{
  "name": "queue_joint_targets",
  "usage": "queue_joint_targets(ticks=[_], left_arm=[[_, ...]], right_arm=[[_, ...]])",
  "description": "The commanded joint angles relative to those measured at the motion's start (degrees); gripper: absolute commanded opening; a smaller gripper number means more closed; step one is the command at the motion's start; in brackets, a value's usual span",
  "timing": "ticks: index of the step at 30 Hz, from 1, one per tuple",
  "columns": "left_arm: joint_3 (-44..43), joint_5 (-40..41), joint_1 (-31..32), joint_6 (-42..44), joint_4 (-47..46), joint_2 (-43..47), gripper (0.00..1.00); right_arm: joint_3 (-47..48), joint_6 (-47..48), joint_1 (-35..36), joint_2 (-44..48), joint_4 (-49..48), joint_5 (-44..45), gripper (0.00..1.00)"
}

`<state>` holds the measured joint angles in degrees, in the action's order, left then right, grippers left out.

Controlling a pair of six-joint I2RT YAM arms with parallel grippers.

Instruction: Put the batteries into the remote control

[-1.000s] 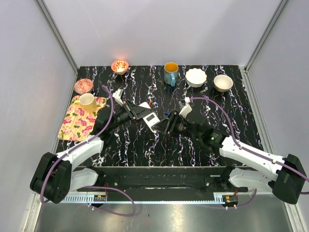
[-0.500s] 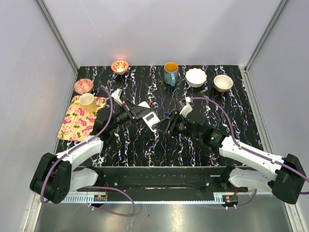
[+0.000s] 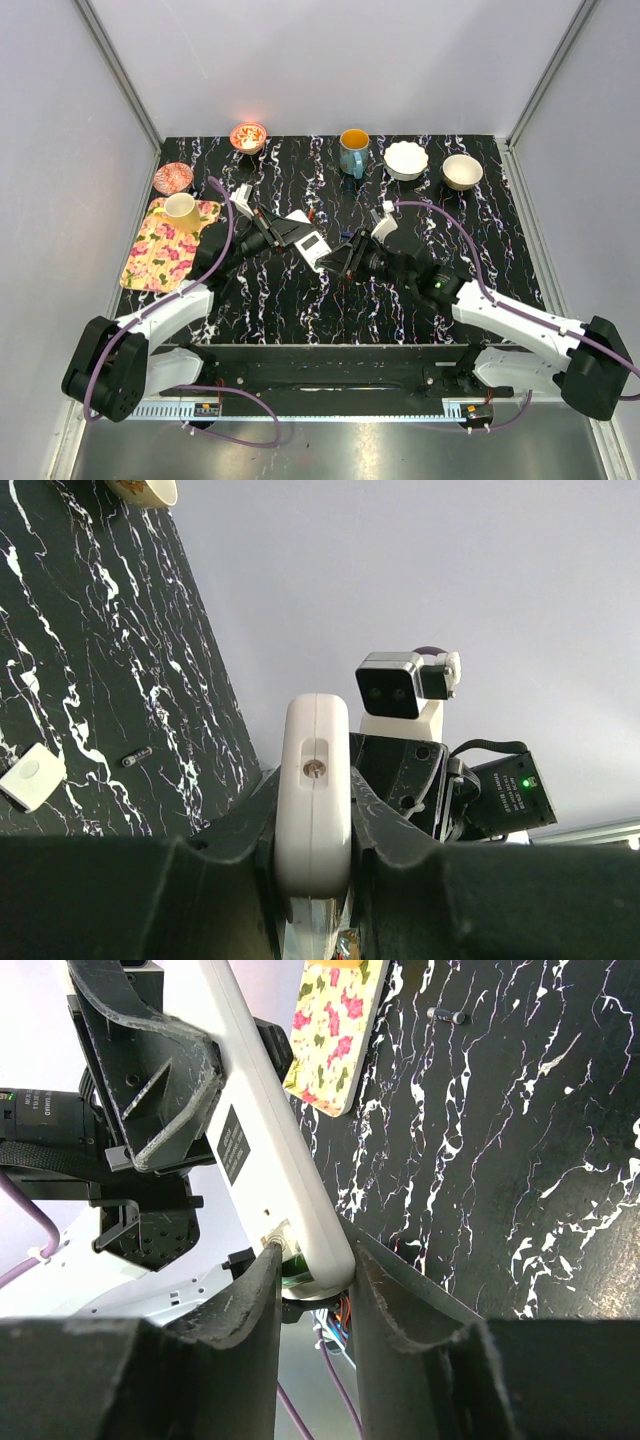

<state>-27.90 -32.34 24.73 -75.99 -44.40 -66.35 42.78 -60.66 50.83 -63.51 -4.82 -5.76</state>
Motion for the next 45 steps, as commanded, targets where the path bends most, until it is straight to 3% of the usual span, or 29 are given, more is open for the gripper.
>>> queue_joint_targets(ticks=[1,7,9,10,13,25,29,35,39,44,45], left_arm=[[-0.66,-0.01,0.23,-0.83,-2.09,1.66,0.0],[-0.58,-1.32,0.14,0.13,-2.44,1.22,0.0],[-0.49,-1.94,0.14,0.22,-2.62,0.78,0.07],[-0.4,-2.29,0.14,0.05,-3.05,0.43,0.14],[0.21,-3.08,0.14,-1.35,-6.3,-0.45,0.22],[3.47,-3.52,0.23,-9.09,-23.8,-4.58,0.41],[3.55,-3.17,0.58,-9.53,-25.47,-5.28,0.35],[3.73,-2.47,1.2,-10.41,-27.05,-6.07,0.01],[3.38,-3.34,1.2,-10.15,-24.87,-6.25,0.0],[0.66,-6.16,1.2,-5.14,-12.58,-5.02,0.0],[0.22,-7.12,1.2,-3.66,-11.42,-4.85,0.0]], right_arm=[[2.39,2.57,-0.2,-1.18,0.69,-1.27,0.05],[3.09,3.97,-0.29,0.13,0.16,-1.18,0.0],[3.27,5.64,-0.29,0.92,-0.54,-1.88,0.0],[3.53,6.34,-0.29,1.19,-1.06,-2.67,0.0],[3.45,7.93,-0.38,1.8,-2.38,-4.51,0.0],[-3.23,3.19,-0.99,-0.04,-19.78,-11.02,0.0],[-3.76,2.57,-1.17,-0.92,-21.37,-11.2,0.0],[-4.2,1.95,-1.26,-1.44,-22.6,-11.29,0.0],[-3.68,2.74,-1.43,-0.92,-19.54,-10.94,0.0],[-2.09,5.9,-2.13,1.71,-10.49,-11.2,0.5],[-1.66,6.34,-2.31,1.98,-9.43,-11.2,0.55]])
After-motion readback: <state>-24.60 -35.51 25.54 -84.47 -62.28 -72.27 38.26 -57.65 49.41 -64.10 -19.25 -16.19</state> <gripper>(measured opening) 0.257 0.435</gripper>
